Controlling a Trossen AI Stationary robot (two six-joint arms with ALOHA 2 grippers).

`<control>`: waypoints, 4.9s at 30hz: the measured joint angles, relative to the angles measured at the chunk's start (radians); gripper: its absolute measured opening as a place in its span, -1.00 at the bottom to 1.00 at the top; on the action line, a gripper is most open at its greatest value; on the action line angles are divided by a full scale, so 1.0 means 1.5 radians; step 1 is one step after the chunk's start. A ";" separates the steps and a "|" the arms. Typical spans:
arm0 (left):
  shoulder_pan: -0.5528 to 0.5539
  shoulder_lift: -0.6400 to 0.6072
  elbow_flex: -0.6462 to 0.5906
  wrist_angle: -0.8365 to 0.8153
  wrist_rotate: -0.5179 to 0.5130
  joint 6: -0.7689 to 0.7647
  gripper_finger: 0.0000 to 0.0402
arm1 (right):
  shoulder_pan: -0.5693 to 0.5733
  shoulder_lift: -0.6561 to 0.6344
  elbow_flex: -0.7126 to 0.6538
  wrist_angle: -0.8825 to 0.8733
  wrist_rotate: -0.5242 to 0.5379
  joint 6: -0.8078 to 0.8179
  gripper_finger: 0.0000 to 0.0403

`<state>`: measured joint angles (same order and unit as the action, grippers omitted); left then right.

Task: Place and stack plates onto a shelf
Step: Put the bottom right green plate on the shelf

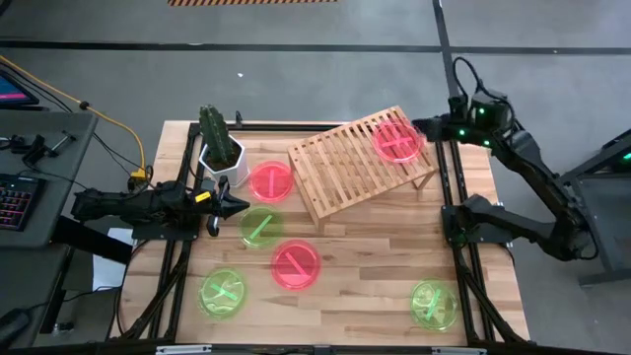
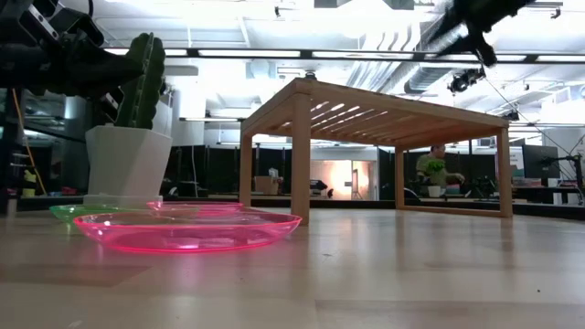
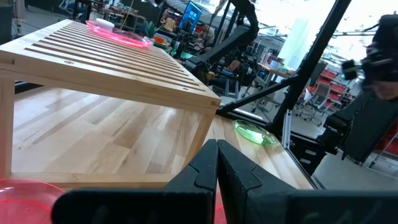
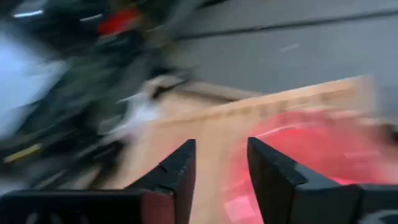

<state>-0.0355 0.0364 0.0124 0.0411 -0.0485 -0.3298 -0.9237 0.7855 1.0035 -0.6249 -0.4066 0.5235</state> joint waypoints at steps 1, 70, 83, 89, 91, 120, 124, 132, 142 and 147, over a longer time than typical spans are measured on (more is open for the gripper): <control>0.000 0.000 0.000 0.000 0.000 0.000 -1.00 | 0.021 -0.006 0.001 0.006 -0.038 0.017 -0.33; 0.000 0.000 0.000 0.141 -0.030 -0.313 -1.00 | 1.221 0.306 -0.423 0.289 0.226 0.447 -0.30; 0.000 0.000 0.000 0.141 -0.030 -0.314 -1.00 | 1.222 0.309 -0.426 0.291 0.220 0.487 -0.93; 0.000 0.000 0.000 0.141 -0.030 -0.313 -1.00 | 1.197 0.260 -0.430 0.321 0.208 0.514 -1.00; 0.000 0.000 0.000 0.141 -0.034 -0.304 -1.00 | 1.185 0.236 -0.429 0.338 0.212 0.514 -1.00; 0.000 0.000 0.000 0.143 -0.047 -0.296 -1.00 | 0.689 0.093 -0.213 0.491 0.463 0.396 -1.00; 0.000 0.000 0.000 0.143 -0.047 -0.296 -1.00 | 0.587 0.127 -0.135 0.318 0.463 0.396 -1.00; 0.000 0.000 0.000 0.211 -0.047 -0.297 -1.00 | 0.483 0.215 -0.078 0.213 0.452 0.396 -1.00; 0.000 0.000 0.000 0.267 -0.045 -0.296 -1.00 | 0.458 0.246 -0.076 0.210 0.423 0.398 -1.00; 0.000 0.000 0.000 0.266 -0.045 -0.296 -1.00 | 0.458 0.245 -0.076 0.210 0.426 0.398 -1.00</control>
<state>-0.0357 0.0360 0.0128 0.4404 -0.1165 -0.7743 -0.2359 1.1534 0.8890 -0.3103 0.2317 1.1201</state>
